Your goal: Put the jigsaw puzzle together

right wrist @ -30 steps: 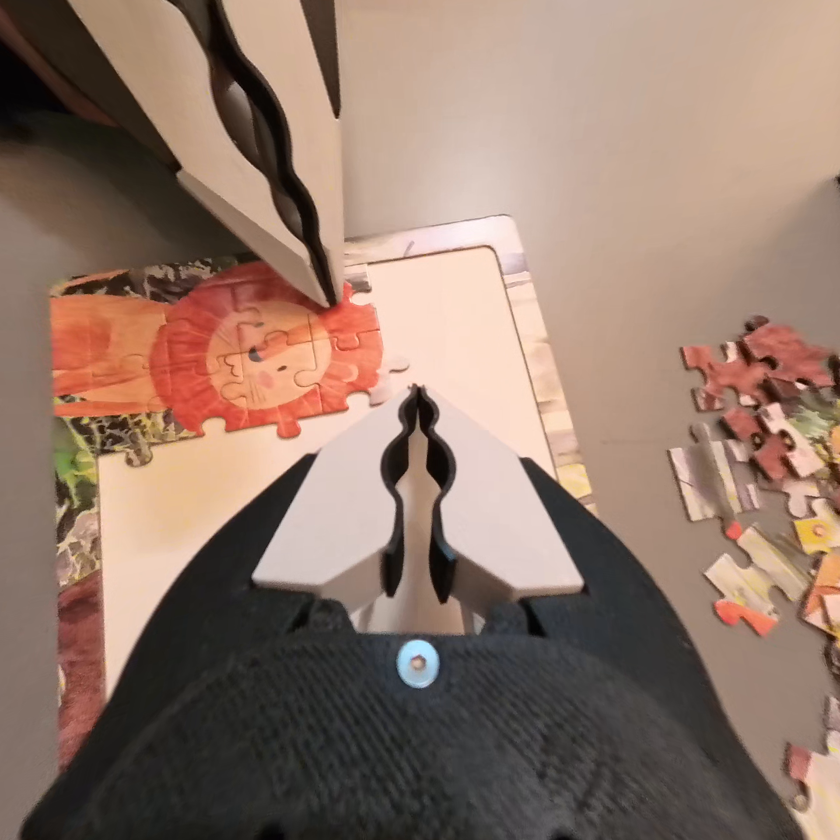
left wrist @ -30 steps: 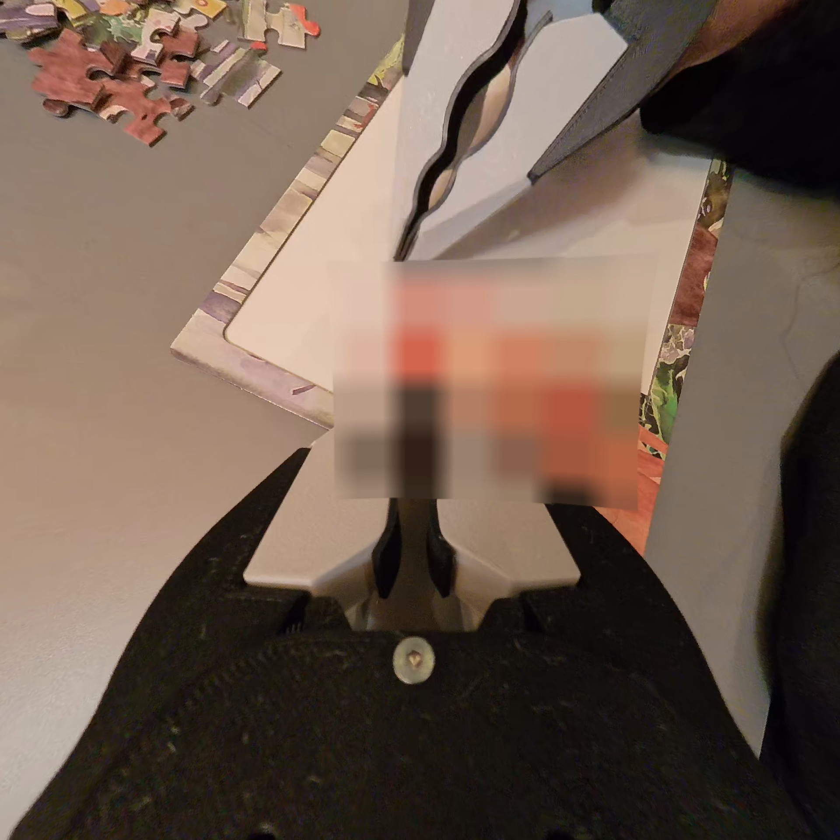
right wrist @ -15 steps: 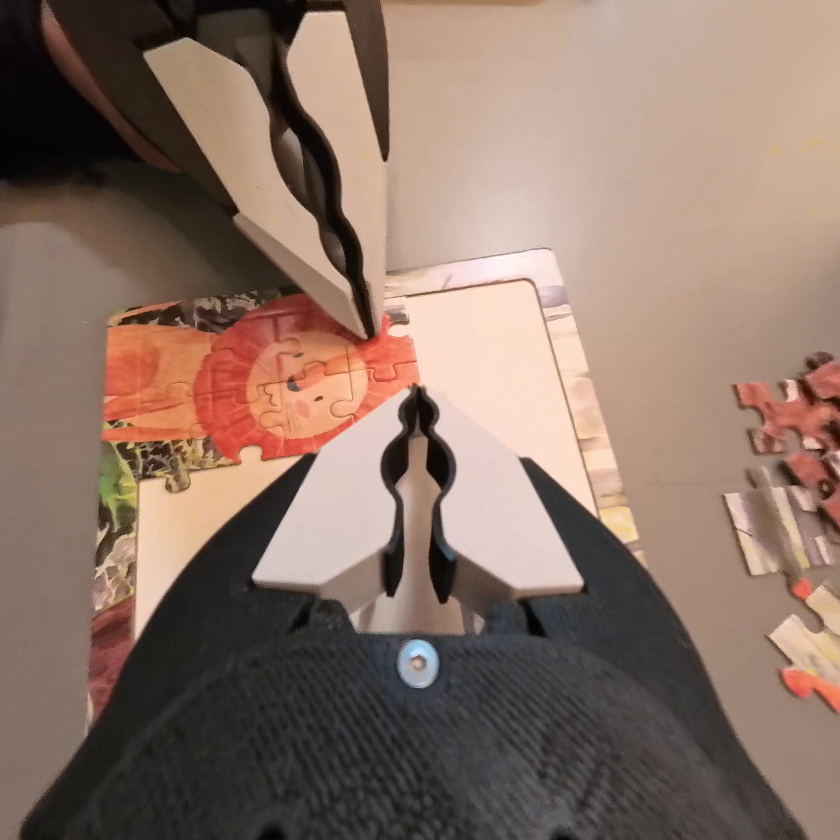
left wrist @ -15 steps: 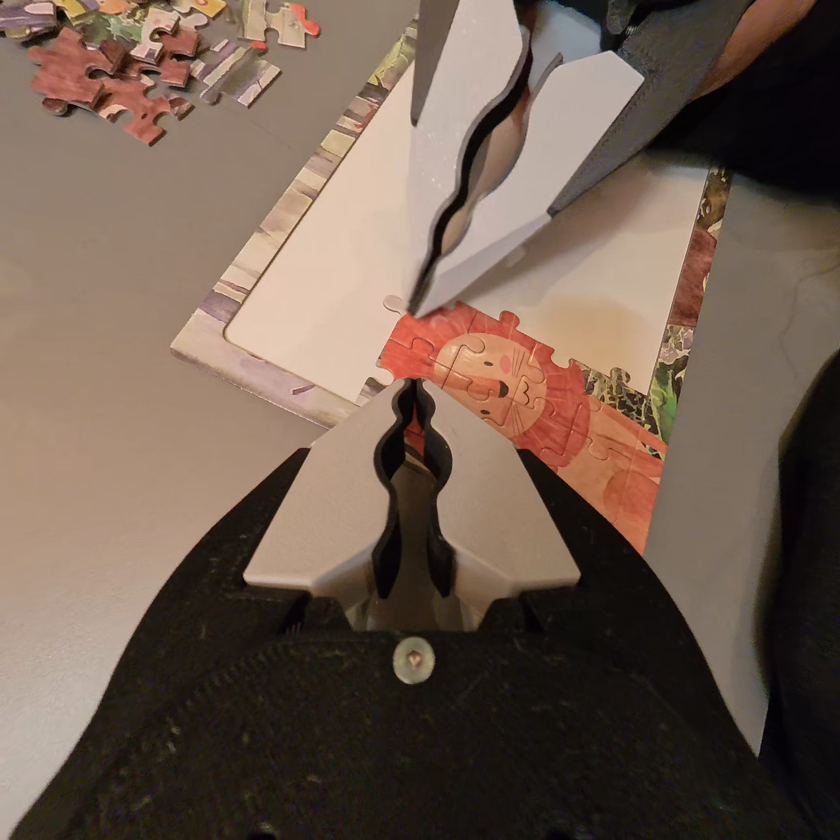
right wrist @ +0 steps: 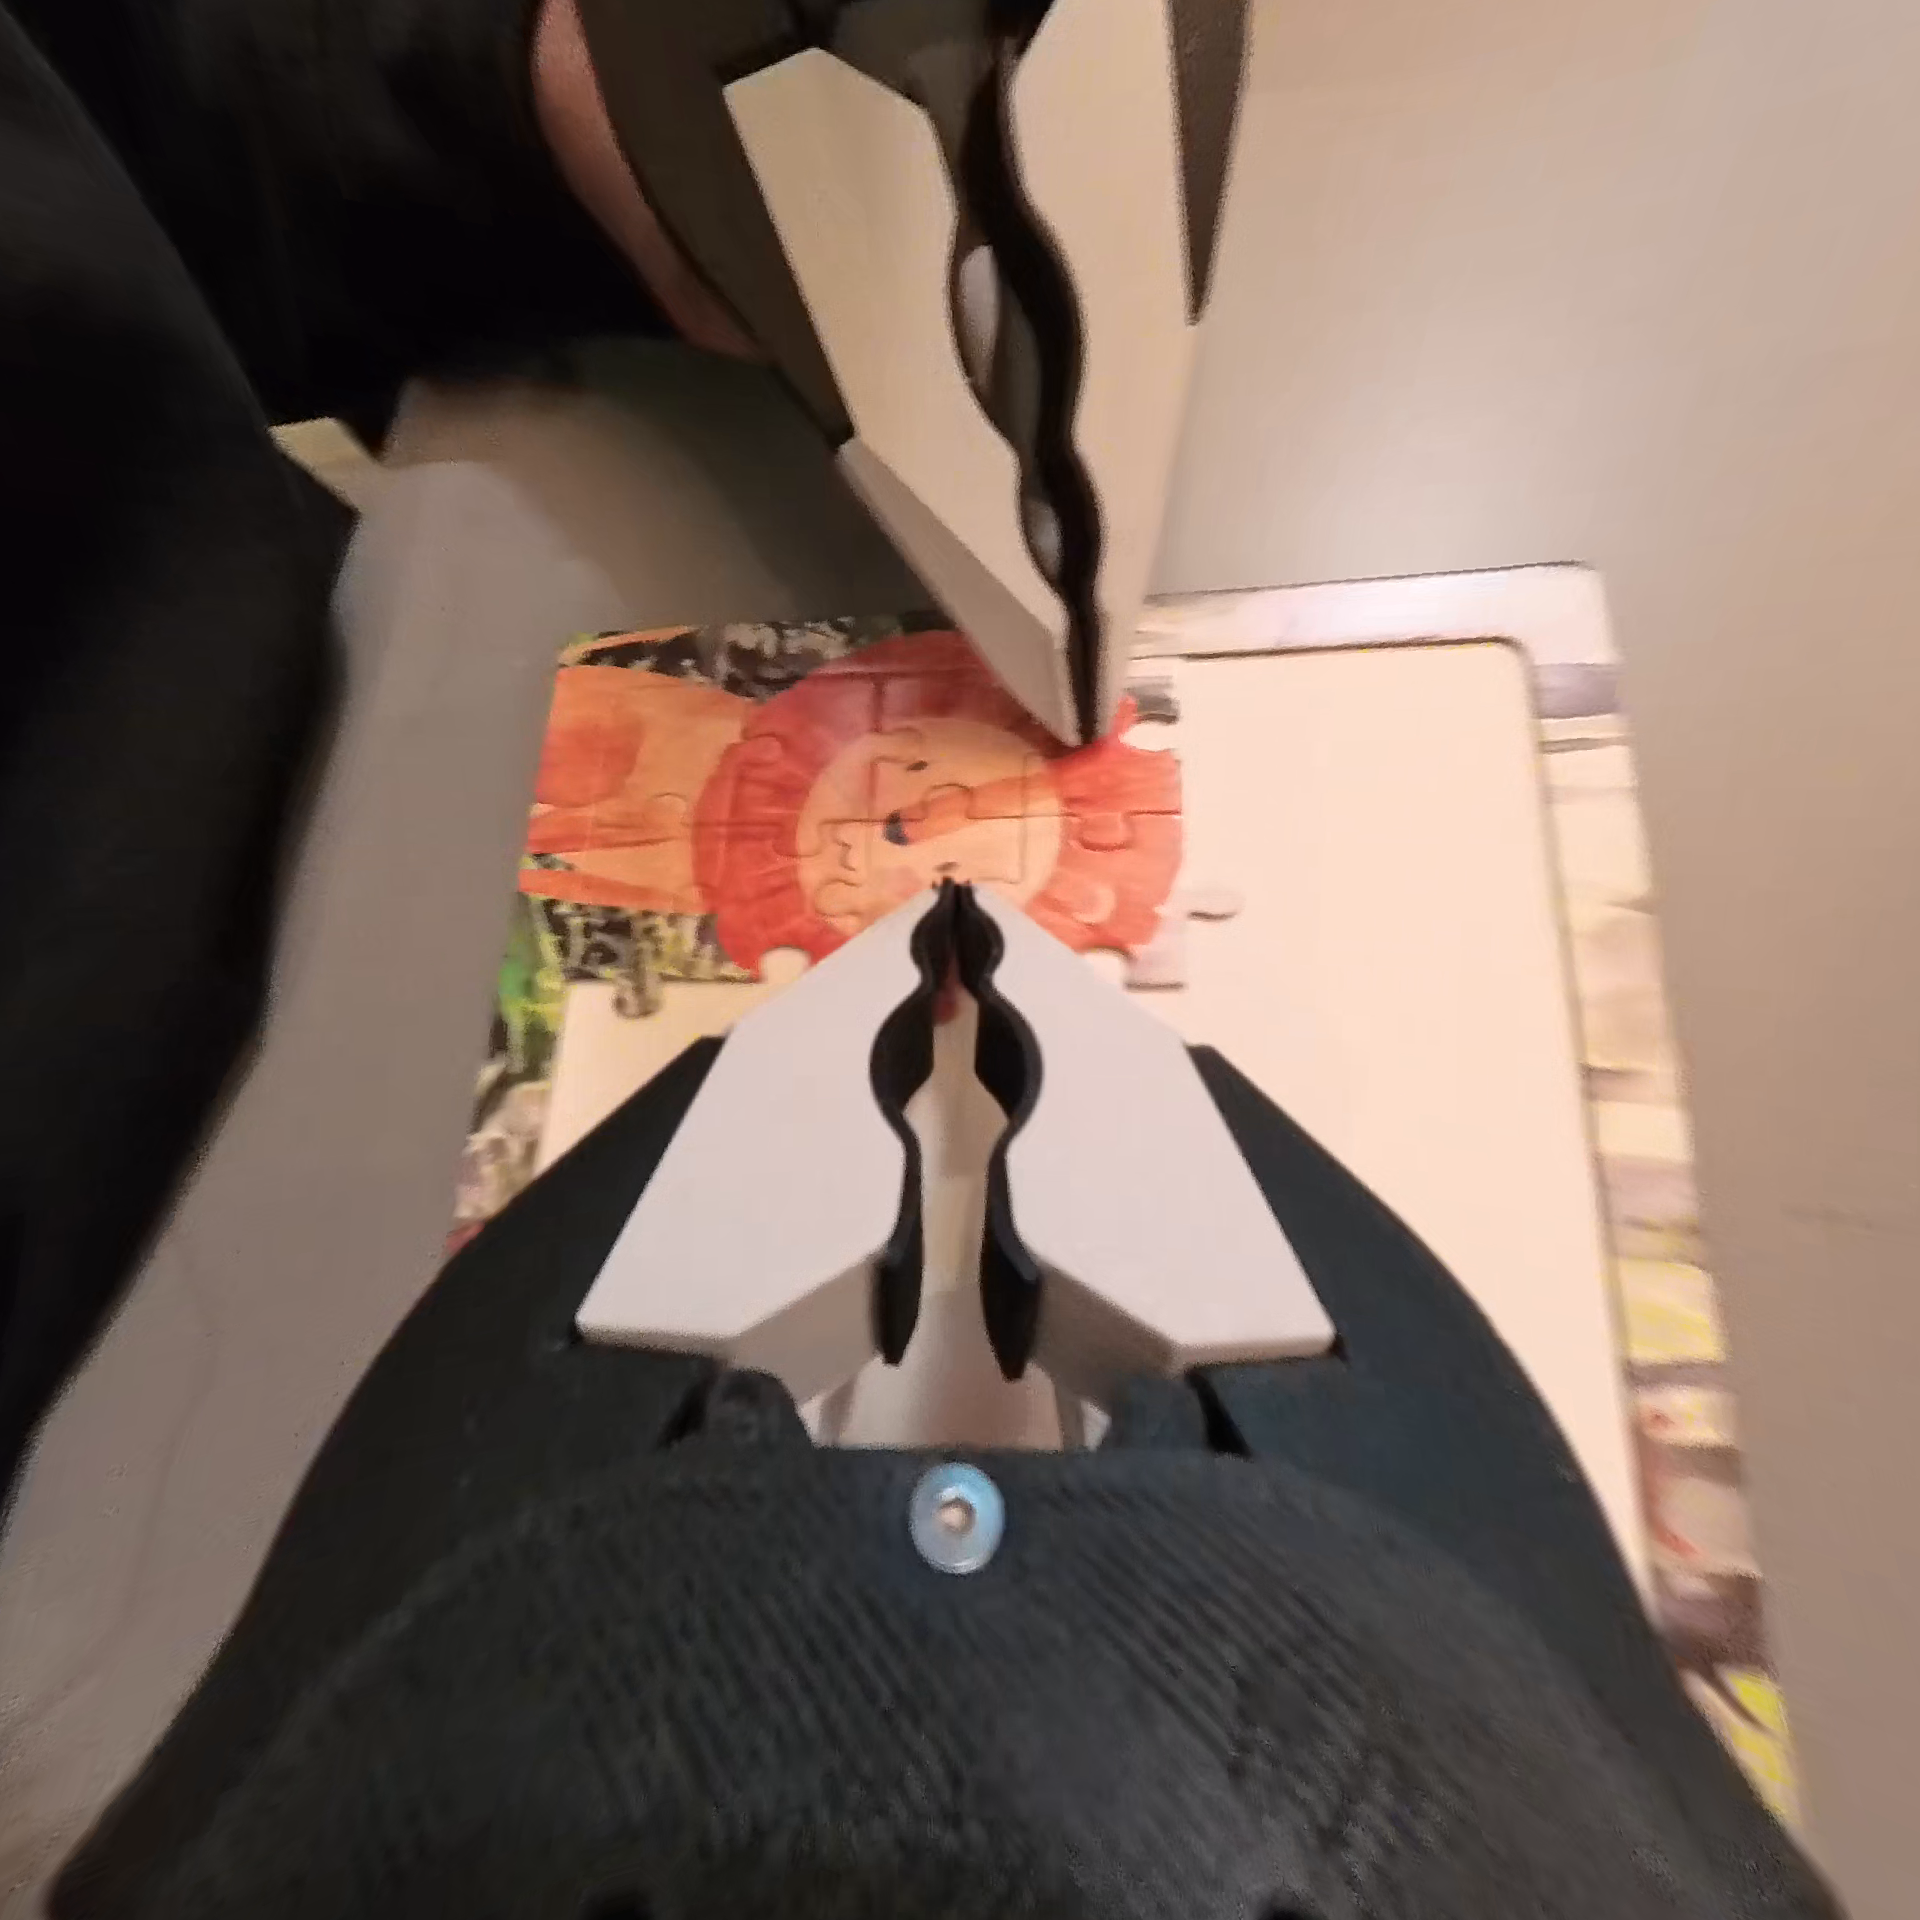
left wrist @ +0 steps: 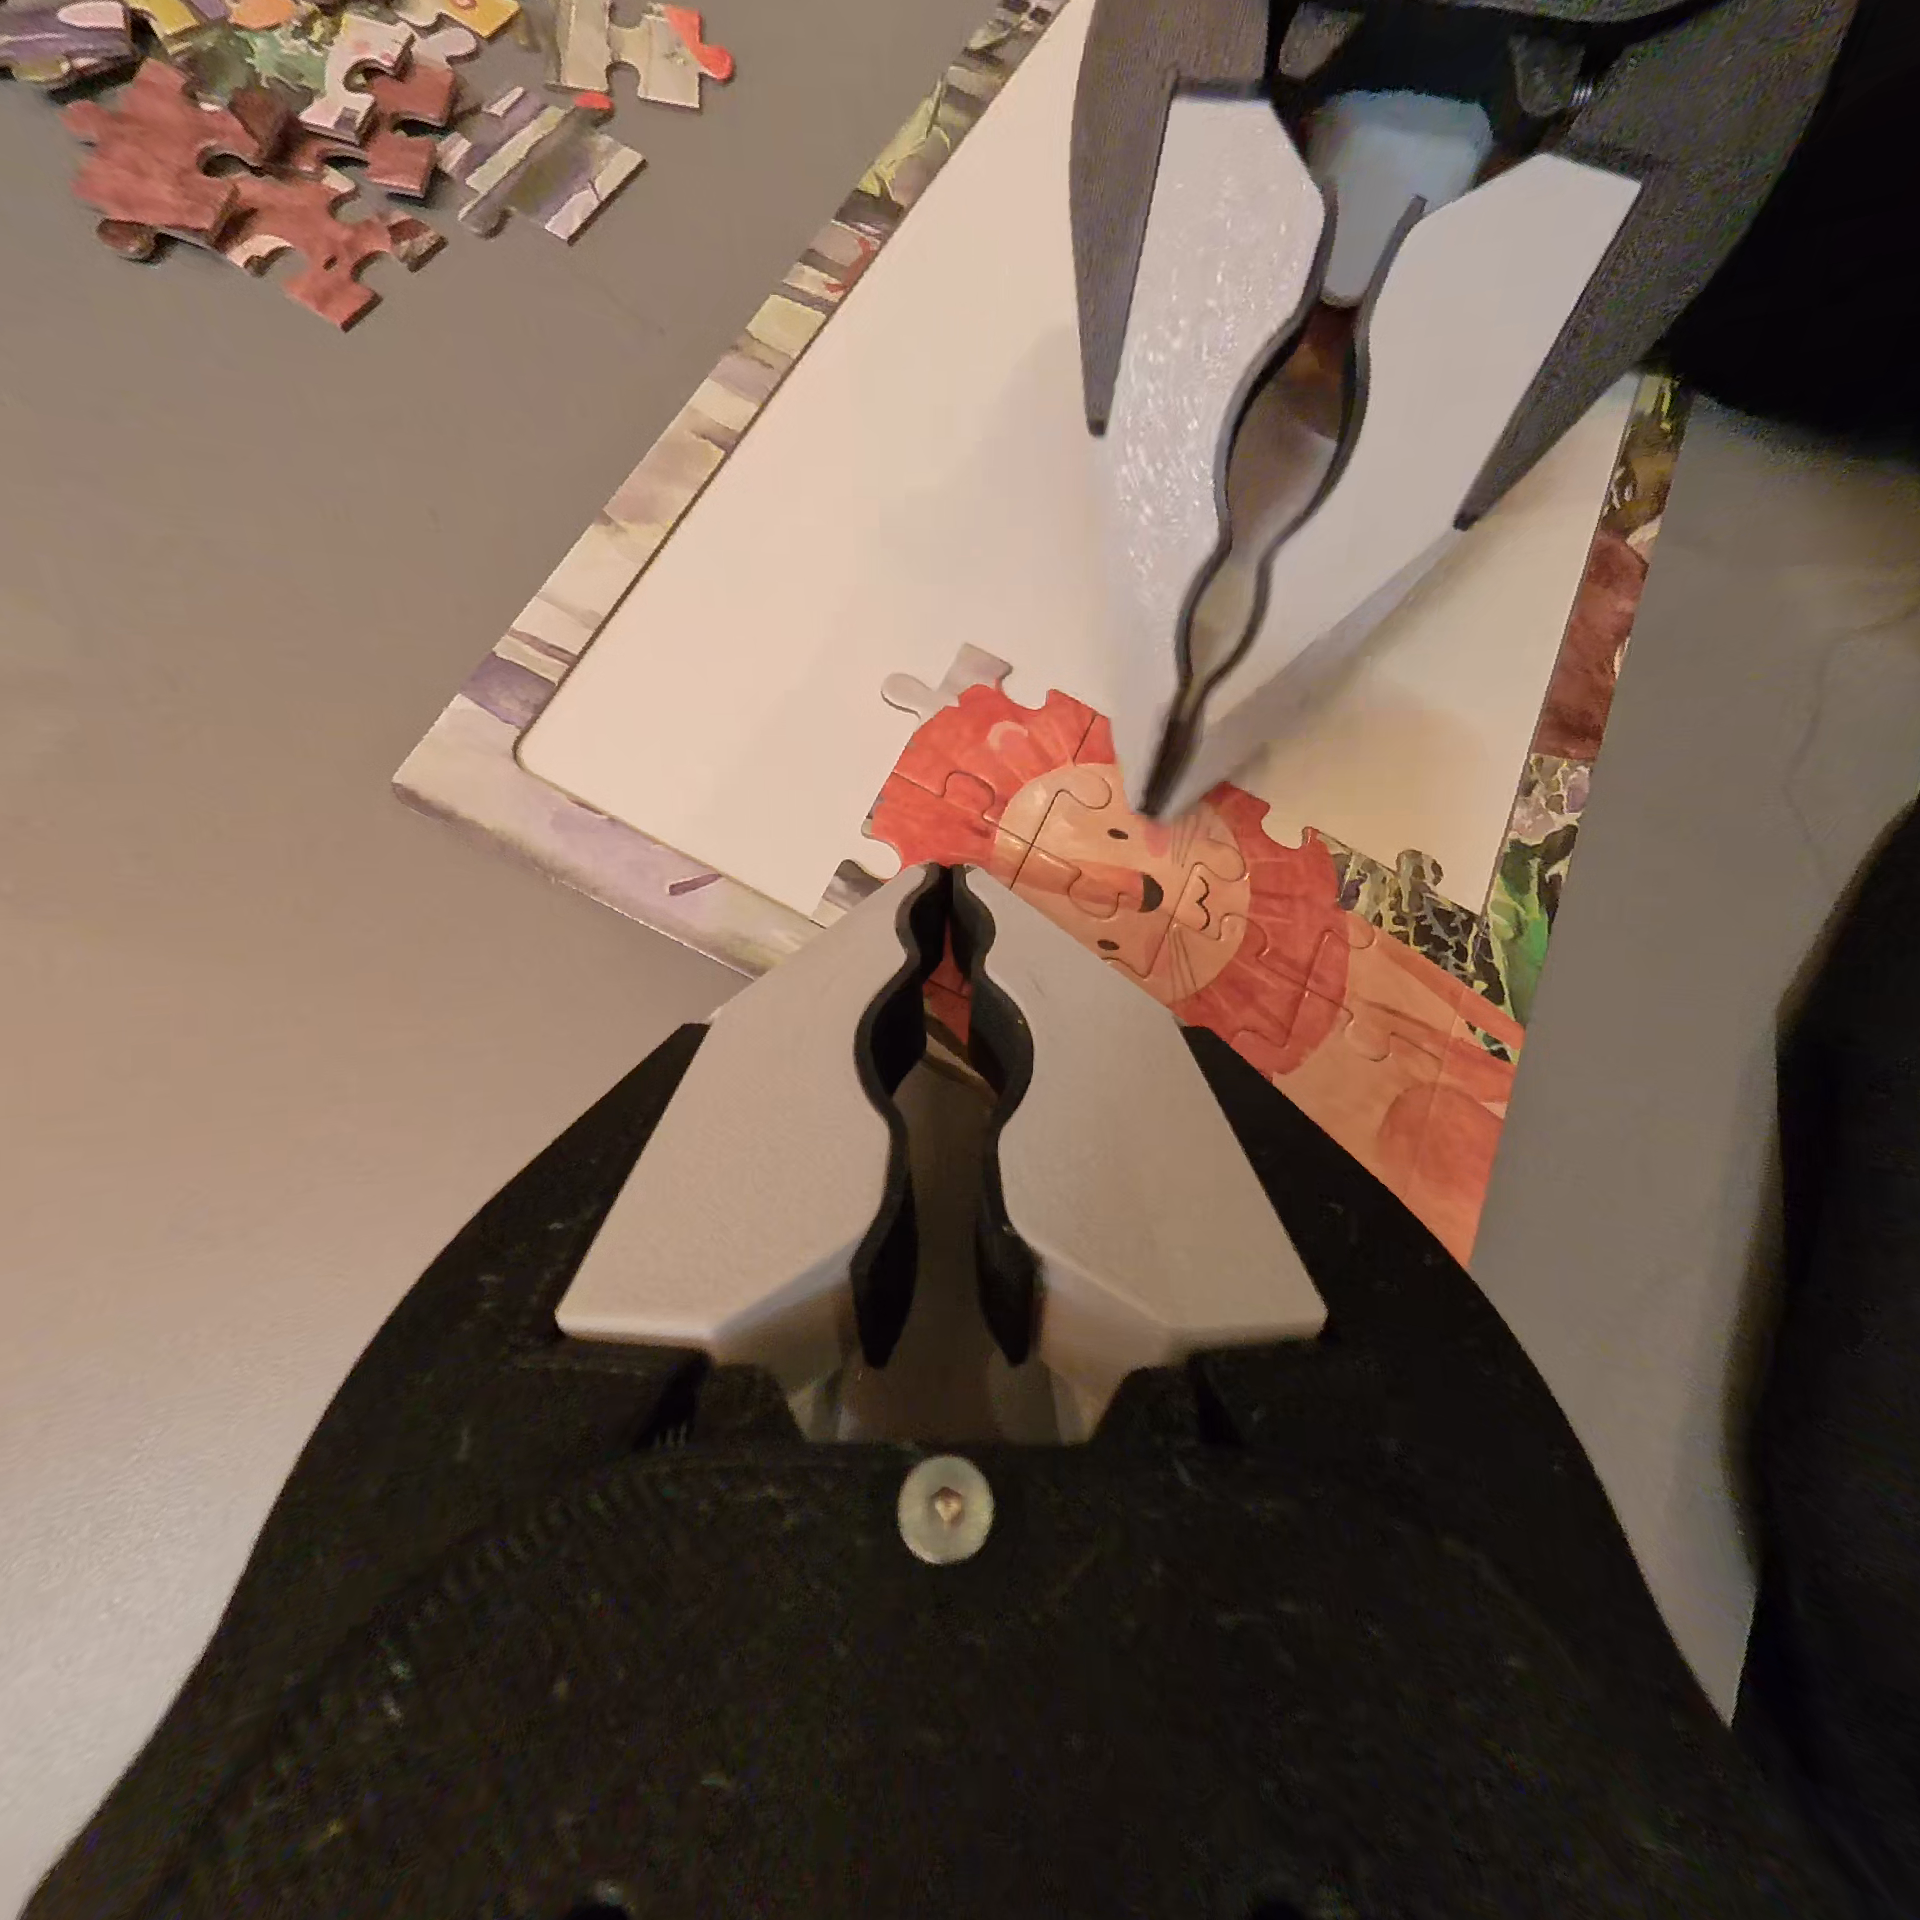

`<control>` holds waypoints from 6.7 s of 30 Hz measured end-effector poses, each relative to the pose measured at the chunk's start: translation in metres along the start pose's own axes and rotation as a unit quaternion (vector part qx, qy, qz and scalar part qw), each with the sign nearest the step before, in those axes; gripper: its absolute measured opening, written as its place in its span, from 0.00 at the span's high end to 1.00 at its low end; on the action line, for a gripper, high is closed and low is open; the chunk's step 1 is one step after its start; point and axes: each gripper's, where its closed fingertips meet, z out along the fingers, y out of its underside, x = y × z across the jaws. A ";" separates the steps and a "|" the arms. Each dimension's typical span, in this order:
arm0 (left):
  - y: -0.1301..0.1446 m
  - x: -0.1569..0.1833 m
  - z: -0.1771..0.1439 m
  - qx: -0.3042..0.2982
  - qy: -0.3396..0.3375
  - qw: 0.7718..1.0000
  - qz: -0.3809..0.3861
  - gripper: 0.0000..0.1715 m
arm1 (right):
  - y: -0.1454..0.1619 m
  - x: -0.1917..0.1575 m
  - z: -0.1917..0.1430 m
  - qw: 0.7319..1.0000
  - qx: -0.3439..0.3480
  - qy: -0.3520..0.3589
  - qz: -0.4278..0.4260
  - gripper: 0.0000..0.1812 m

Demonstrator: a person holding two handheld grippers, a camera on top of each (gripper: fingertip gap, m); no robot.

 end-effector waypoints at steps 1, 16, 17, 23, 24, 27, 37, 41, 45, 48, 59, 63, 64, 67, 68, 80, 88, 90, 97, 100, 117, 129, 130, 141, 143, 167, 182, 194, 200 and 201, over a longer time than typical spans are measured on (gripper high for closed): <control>0.000 0.000 0.000 0.000 0.000 1.000 -0.001 1.00 | -0.001 0.007 -0.004 1.000 0.006 0.026 -0.012 1.00; -0.013 -0.001 -0.015 0.066 0.026 0.997 -0.031 1.00 | -0.006 0.021 -0.009 0.995 0.019 0.095 -0.028 1.00; -0.012 0.000 -0.014 0.064 0.027 0.997 -0.030 1.00 | -0.005 0.020 -0.008 0.996 0.017 0.089 -0.022 1.00; -0.005 0.009 -0.007 0.029 0.025 0.999 0.015 1.00 | -0.011 0.016 -0.009 0.996 0.028 0.087 -0.025 1.00; -0.002 0.009 -0.004 0.019 0.020 0.999 0.018 1.00 | -0.010 0.016 -0.008 0.996 0.024 0.085 -0.025 1.00; 0.002 0.008 0.000 -0.002 0.010 1.000 0.026 1.00 | -0.003 0.018 -0.005 0.995 0.003 0.092 -0.028 1.00; 0.003 0.010 0.001 -0.006 0.013 0.999 0.031 1.00 | -0.012 0.012 -0.003 0.996 0.020 0.079 -0.033 1.00; 0.003 0.011 0.001 -0.006 0.016 0.999 0.027 1.00 | -0.007 0.015 0.003 0.995 0.005 0.089 -0.033 1.00; 0.003 0.010 0.000 -0.006 0.017 0.999 0.026 1.00 | -0.010 0.018 0.007 0.995 0.010 0.094 -0.025 1.00; 0.003 0.010 0.000 -0.006 0.019 1.000 0.022 1.00 | -0.014 0.019 0.011 0.995 0.009 0.093 -0.017 1.00; 0.003 0.010 0.000 -0.007 0.015 1.000 0.026 1.00 | -0.011 0.019 0.009 0.995 -0.004 0.102 -0.014 1.00; 0.003 0.011 0.000 -0.007 0.016 1.000 0.025 1.00 | -0.002 0.036 -0.006 0.989 -0.021 0.145 0.005 1.00; 0.003 0.010 0.000 -0.007 0.017 1.000 0.025 1.00 | -0.001 0.034 -0.006 0.990 -0.018 0.140 0.011 1.00; 0.003 0.010 0.000 -0.007 0.019 1.000 0.020 1.00 | -0.005 -0.010 0.009 1.000 -0.014 0.019 -0.002 1.00; 0.003 0.011 0.000 -0.007 0.021 1.000 0.017 1.00 | -0.006 -0.020 0.013 1.000 -0.012 0.000 -0.014 1.00; 0.003 0.011 0.000 -0.007 0.017 1.000 0.021 1.00 | -0.012 0.027 0.005 0.989 -0.003 0.146 -0.027 1.00; 0.003 0.010 0.000 -0.007 0.007 0.999 0.032 1.00 | -0.015 0.028 0.009 0.989 0.012 0.144 -0.013 1.00; 0.003 0.010 0.000 -0.007 0.007 0.999 0.031 1.00 | -0.016 0.021 0.010 0.992 0.016 0.124 -0.014 1.00; 0.003 0.010 0.001 -0.007 0.008 0.999 0.031 1.00 | -0.008 0.033 -0.001 0.989 -0.003 0.149 -0.016 1.00; 0.003 0.010 0.001 -0.007 0.009 0.999 0.030 1.00 | -0.003 0.000 0.004 1.000 -0.003 0.030 0.004 1.00; 0.002 0.010 0.000 -0.001 -0.001 0.999 0.041 1.00 | -0.023 0.072 -0.104 0.955 0.126 0.267 0.012 1.00; -0.084 -0.016 -0.062 0.226 -0.018 0.974 0.006 1.00 | -0.019 0.084 -0.241 0.847 0.250 0.468 0.031 0.86; -0.103 -0.009 -0.071 0.261 0.013 0.965 -0.001 1.00 | -0.011 0.086 -0.253 0.835 0.260 0.483 0.045 0.87; -0.121 -0.026 -0.032 0.210 0.003 0.977 0.047 1.00 | 0.073 0.105 -0.302 0.793 0.174 0.581 0.058 0.90; -0.106 -0.033 -0.025 0.195 -0.007 0.980 0.035 1.00 | 0.072 0.102 -0.311 0.784 0.182 0.590 0.062 0.89; -0.093 -0.026 -0.009 0.183 0.067 0.981 -0.012 1.00 | 0.157 0.135 -0.301 0.756 0.145 0.570 0.286 0.73; -0.092 -0.021 -0.007 0.173 0.054 0.983 0.011 1.00 | 0.140 0.135 -0.279 0.791 0.166 0.524 0.267 0.73; -0.090 -0.022 -0.003 0.166 0.056 0.985 0.007 1.00 | 0.128 0.133 -0.277 0.797 0.180 0.520 0.249 0.73; -0.089 -0.022 -0.003 0.165 0.056 0.985 0.007 1.00 | 0.128 0.133 -0.274 0.799 0.181 0.517 0.248 0.74; -0.089 -0.022 -0.003 0.165 0.056 0.985 0.008 1.00 | 0.127 0.133 -0.274 0.800 0.180 0.516 0.247 0.74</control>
